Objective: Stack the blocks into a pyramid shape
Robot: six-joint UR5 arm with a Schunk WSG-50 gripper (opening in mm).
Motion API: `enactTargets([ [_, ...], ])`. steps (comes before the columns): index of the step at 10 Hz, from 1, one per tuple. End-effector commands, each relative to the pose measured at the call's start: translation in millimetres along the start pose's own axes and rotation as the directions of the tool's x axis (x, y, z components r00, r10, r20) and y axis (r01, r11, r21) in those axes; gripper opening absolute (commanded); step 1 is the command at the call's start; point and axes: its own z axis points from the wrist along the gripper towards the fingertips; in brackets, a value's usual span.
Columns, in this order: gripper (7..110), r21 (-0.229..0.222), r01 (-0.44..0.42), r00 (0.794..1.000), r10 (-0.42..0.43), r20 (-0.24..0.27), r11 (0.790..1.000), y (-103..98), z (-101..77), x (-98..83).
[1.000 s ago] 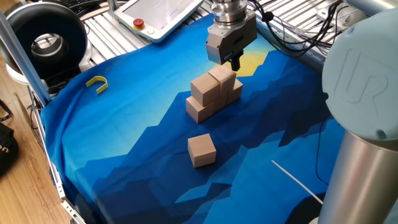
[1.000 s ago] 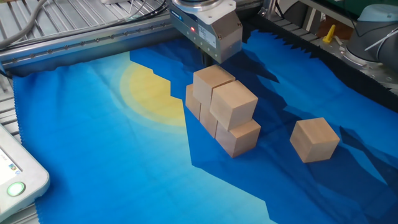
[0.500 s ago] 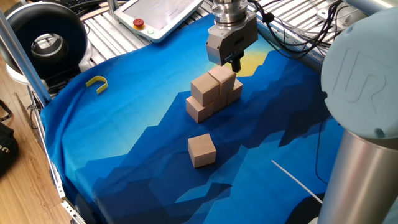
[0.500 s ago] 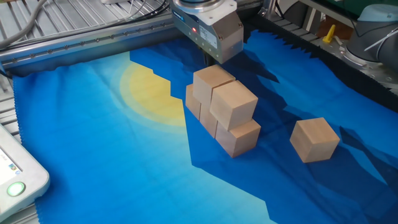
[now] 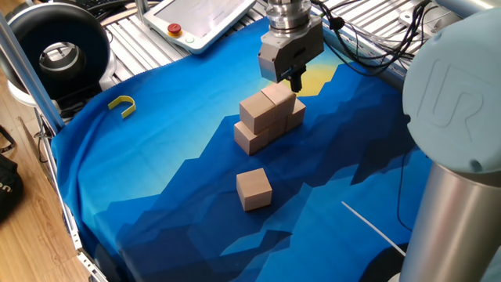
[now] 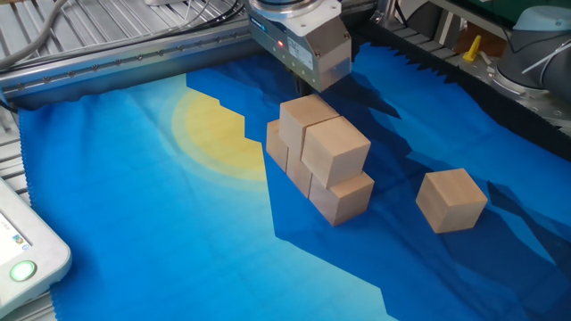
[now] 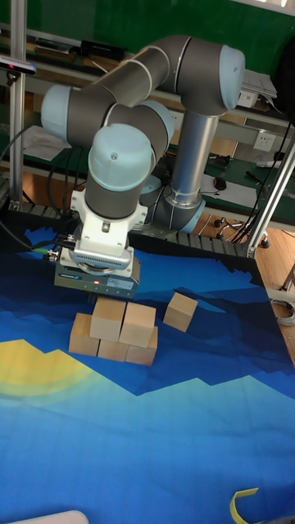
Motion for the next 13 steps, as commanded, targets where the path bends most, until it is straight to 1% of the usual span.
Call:
enactTargets([
  [1, 7, -0.009, -0.001, 1.000, 0.001, 0.001, 1.000, 1.1, -1.9, -0.2],
  [3, 7, 0.002, -0.003, 1.000, 0.003, 0.016, 1.000, -2.1, -3.6, -3.4],
  [4, 7, 0.023, -0.005, 1.000, 0.004, 0.030, 1.000, -7.8, -10.5, -5.9],
  [5, 7, 0.059, 0.014, 0.999, -0.016, 0.029, 0.998, -17.6, -24.5, -5.5],
  [6, 7, 0.061, 0.036, 0.999, -0.038, 0.026, 0.997, -17.1, -42.3, -4.5],
  [7, 7, 0.010, 0.045, 0.997, -0.045, 0.055, 0.999, 0.3, -57.9, -13.0],
  [8, 7, -0.071, 0.050, 0.997, -0.046, 0.057, 0.996, 31.2, -71.9, -16.2],
  [9, 7, -0.118, 0.062, 0.997, -0.055, 0.061, 0.991, 53.9, -81.2, -22.1],
  [10, 7, -0.154, 0.047, 0.997, -0.036, 0.069, 0.987, 77.0, -87.6, -29.4],
  [11, 7, -0.176, 0.021, 0.998, -0.009, 0.066, 0.984, 98.4, -91.9, -33.2],
  [12, 7, -0.187, -0.003, 0.998, 0.014, 0.060, 0.982, 117.3, -95.0, -35.2],
  [13, 7, -0.183, -0.007, 0.999, 0.015, 0.040, 0.983, 128.9, -90.4, -29.9],
])
